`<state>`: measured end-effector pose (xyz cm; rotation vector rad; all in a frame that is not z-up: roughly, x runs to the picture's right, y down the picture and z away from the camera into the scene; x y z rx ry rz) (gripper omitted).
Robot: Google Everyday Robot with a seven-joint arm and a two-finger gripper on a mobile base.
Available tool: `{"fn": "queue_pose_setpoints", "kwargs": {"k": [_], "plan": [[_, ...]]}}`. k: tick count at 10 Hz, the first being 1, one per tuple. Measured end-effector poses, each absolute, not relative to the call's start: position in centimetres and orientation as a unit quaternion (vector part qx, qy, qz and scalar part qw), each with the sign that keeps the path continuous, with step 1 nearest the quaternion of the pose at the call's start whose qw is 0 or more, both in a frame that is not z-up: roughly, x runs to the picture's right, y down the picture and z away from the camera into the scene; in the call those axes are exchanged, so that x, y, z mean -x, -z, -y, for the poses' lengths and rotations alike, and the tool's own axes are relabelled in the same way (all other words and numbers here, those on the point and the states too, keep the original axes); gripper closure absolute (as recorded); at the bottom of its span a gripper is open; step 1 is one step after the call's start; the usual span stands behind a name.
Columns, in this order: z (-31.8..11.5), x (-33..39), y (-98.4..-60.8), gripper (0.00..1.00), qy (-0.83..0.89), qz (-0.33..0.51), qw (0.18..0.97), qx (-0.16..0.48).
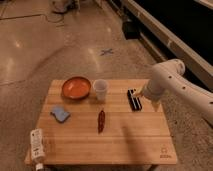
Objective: Place the pepper on the white sponge
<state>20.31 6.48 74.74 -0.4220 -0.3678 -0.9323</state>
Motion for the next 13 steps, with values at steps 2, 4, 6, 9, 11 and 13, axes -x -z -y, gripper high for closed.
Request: {"fn": "queue_pose_setpoints", "kwargs": {"k": [2, 4, 6, 9, 11, 13], "plan": [[-7.0, -19.8, -74.7, 0.2, 0.45, 0.179, 0.852, 0.202], [-8.0, -16.8, -75.0, 0.2, 0.47, 0.194, 0.838, 0.199], [-9.0, -13.0, -75.4, 0.2, 0.487, 0.213, 0.824, 0.198], [-10.1, -7.9, -76.6, 0.2, 0.514, 0.232, 0.802, 0.196], [-11.0, -5.5, -78.2, 0.2, 0.529, 0.243, 0.788, 0.203], [-12.0, -3.1, -79.8, 0.2, 0.546, 0.249, 0.771, 0.214]]}}
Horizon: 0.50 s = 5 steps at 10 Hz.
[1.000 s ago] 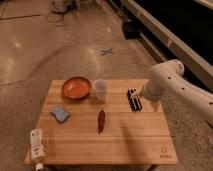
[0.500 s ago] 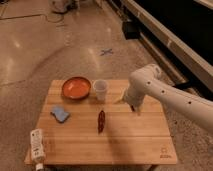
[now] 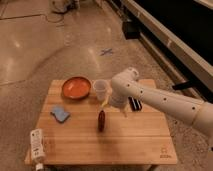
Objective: Place the pepper on the white sponge
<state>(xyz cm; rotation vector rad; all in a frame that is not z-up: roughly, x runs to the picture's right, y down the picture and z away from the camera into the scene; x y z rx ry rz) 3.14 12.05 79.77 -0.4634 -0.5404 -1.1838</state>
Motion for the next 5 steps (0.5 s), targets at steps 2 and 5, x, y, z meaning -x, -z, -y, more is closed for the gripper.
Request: {"fn": "queue_pose_setpoints", "kwargs": {"k": [2, 5], "plan": [[-13.0, -1.5, -80.7, 0.2, 0.558, 0.251, 0.76, 0.221], [-15.0, 1.5, -81.9, 0.2, 0.569, 0.259, 0.744, 0.233]]}}
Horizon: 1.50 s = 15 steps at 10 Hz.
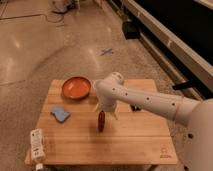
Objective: Place the pepper on the white sponge
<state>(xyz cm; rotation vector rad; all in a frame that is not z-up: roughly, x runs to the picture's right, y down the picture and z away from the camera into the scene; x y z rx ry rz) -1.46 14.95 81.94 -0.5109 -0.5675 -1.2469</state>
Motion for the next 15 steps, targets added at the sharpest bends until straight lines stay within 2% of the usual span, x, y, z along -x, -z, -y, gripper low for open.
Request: {"fn": "queue_pose_setpoints", "kwargs": {"k": [5, 9, 10, 13, 15], "plan": [[-17.9, 3.4, -84.4, 0.2, 0.576, 0.266, 0.731, 0.25], [-17.6, 3.3, -86.5, 0.2, 0.574, 0.255, 0.739, 0.246], [-17.2, 3.3, -86.9, 0.23, 0.574, 0.251, 0.741, 0.243], [-16.2, 3.2, -87.3, 0.5, 0.575, 0.242, 0.745, 0.237], [-16.1, 2.8, -86.8, 0.72, 0.58, 0.239, 0.742, 0.235]]}}
